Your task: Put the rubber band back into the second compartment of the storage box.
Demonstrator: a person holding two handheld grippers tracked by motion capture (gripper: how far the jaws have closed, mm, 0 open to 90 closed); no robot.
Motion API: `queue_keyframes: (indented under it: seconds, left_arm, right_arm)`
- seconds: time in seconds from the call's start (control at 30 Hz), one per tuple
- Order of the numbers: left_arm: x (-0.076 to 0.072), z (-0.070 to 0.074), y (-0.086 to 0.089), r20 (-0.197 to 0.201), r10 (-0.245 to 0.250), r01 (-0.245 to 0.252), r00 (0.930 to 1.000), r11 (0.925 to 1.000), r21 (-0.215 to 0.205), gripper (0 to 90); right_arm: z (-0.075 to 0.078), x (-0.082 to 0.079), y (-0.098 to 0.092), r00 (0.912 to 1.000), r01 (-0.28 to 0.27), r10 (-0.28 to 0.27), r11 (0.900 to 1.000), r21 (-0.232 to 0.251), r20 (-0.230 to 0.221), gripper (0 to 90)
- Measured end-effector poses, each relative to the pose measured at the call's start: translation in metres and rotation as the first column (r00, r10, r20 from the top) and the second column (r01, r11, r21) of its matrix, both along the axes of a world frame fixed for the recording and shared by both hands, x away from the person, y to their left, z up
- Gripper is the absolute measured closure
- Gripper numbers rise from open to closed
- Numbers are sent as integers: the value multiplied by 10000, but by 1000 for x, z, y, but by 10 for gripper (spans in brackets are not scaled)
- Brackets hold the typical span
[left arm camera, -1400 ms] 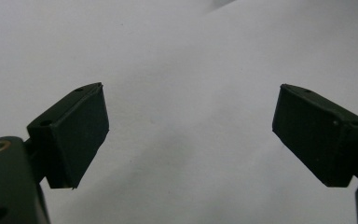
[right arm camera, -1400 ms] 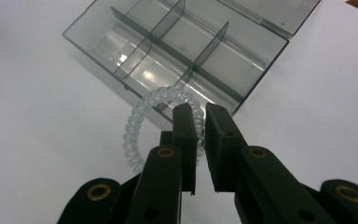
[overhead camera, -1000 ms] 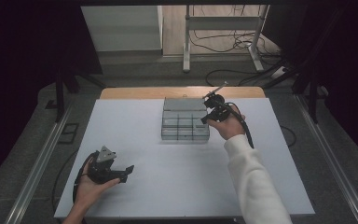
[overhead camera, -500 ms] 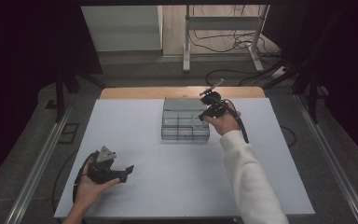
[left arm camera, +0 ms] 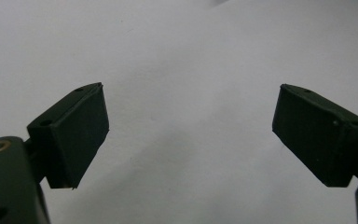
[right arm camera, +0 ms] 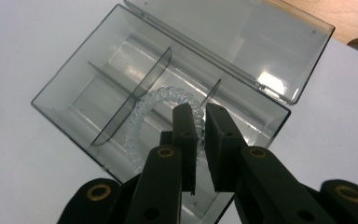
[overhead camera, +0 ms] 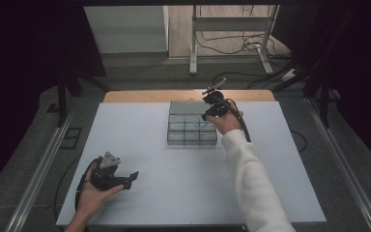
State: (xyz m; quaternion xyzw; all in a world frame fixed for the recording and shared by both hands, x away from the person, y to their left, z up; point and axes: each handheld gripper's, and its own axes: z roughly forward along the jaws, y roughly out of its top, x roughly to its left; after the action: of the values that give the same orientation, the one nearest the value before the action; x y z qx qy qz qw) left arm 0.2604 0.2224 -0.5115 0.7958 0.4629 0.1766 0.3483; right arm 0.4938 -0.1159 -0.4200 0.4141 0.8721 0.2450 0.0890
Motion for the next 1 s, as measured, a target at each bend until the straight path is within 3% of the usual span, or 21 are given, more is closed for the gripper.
queue_keyframes:
  seconds: [0.57,1.0]
  left_arm:
    - [0,1,0,21,-2,2,10000,10000,16,103]
    - [0,0,1,13,19,-19,10000,10000,-13,103]
  right_arm:
    - [-13,22,19,10000,88,-88,9999,-128,-38,828]
    - [-22,41,22,9986,487,-480,9983,321,-218,828]
